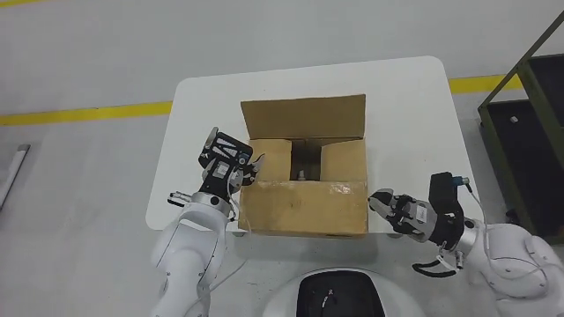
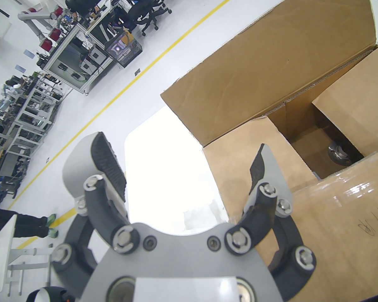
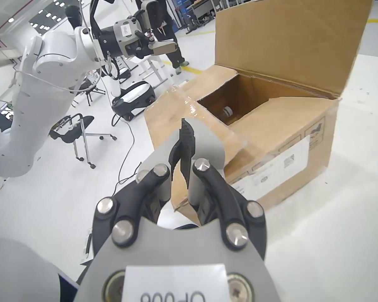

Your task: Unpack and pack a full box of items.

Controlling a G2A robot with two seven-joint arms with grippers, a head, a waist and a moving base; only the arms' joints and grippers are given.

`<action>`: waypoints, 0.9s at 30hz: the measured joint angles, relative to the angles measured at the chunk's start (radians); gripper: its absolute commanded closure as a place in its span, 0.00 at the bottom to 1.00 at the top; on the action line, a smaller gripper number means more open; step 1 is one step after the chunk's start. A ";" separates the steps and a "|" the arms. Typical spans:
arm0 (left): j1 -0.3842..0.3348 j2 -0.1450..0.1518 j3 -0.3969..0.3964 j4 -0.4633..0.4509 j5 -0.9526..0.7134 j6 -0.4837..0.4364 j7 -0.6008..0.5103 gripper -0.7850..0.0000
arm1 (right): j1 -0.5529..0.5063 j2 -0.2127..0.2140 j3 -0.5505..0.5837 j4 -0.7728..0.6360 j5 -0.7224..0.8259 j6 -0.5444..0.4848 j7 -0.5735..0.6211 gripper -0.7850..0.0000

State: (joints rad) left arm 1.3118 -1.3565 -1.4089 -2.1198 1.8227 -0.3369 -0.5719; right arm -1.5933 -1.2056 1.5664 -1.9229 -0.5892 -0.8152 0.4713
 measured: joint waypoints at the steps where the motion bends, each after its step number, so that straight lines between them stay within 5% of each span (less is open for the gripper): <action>1: 0.000 0.000 0.000 0.000 0.000 0.000 0.000 0.00 | 0.000 0.000 0.000 0.000 0.000 0.000 0.000 1.00; 10: 0.000 0.000 0.000 0.000 0.000 0.000 0.000 0.00 | 0.053 0.013 0.030 0.007 0.008 0.121 0.060 1.00; 12: 0.000 0.000 0.000 0.000 0.000 0.000 0.000 0.00 | 0.070 0.016 0.029 0.021 0.008 0.152 0.093 0.82; 14: 0.000 0.000 0.000 0.000 0.000 0.000 0.000 0.00 | 0.086 0.019 0.018 0.037 0.015 0.165 0.126 0.81; 17: 0.000 0.000 0.000 0.000 0.000 0.000 0.000 0.00 | 0.100 0.023 0.000 0.057 0.029 0.175 0.153 0.67; 27: 0.000 0.000 0.000 0.000 0.000 0.000 0.000 0.00 | 0.125 0.032 -0.041 0.096 0.068 0.184 0.179 0.67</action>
State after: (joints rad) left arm 1.3118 -1.3565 -1.4089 -2.1198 1.8227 -0.3369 -0.5719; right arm -1.4682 -1.1736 1.5256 -1.8267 -0.5216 -0.6312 0.6505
